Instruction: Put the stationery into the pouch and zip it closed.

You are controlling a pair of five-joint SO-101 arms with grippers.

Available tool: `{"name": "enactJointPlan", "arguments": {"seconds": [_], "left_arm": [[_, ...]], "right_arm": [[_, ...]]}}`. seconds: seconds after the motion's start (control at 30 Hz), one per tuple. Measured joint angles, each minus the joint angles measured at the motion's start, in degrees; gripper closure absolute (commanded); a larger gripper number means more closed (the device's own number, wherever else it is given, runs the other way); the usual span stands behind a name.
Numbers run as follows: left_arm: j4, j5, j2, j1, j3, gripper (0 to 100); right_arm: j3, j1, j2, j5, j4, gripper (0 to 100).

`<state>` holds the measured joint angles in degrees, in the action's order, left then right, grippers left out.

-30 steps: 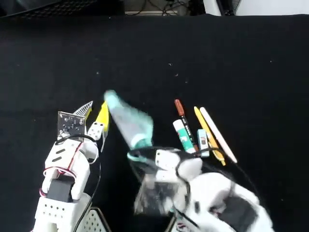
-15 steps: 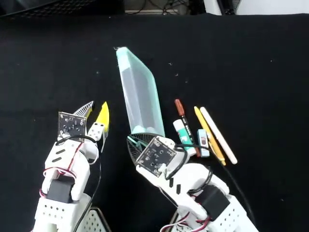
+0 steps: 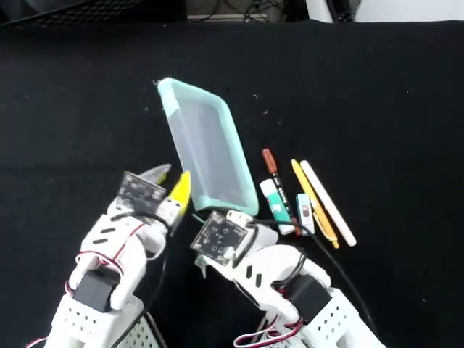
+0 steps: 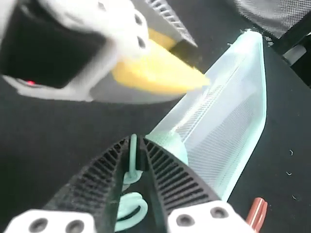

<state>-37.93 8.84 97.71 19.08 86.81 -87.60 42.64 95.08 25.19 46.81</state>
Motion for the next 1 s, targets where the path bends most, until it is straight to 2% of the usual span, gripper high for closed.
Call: {"name": "enactJointPlan", "arguments": {"seconds": [0.2,0.53,0.73,1.0], "left_arm": [[0.4,5.0,0.0,2.4,0.4,87],[11.3,5.5,0.0,1.0,8.4,87],[12.0,5.5,0.0,-0.9,8.8,87],[12.0,5.5,0.0,-0.3,9.0,87]], "right_arm": [[0.0,0.0,0.0,2.5,1.1,98.6],[1.8,0.0,0.4,-0.1,4.5,98.6],[7.2,-0.1,0.4,-0.1,11.4,98.5],[8.7,-0.3,0.4,-0.7,9.8,98.5]]}}
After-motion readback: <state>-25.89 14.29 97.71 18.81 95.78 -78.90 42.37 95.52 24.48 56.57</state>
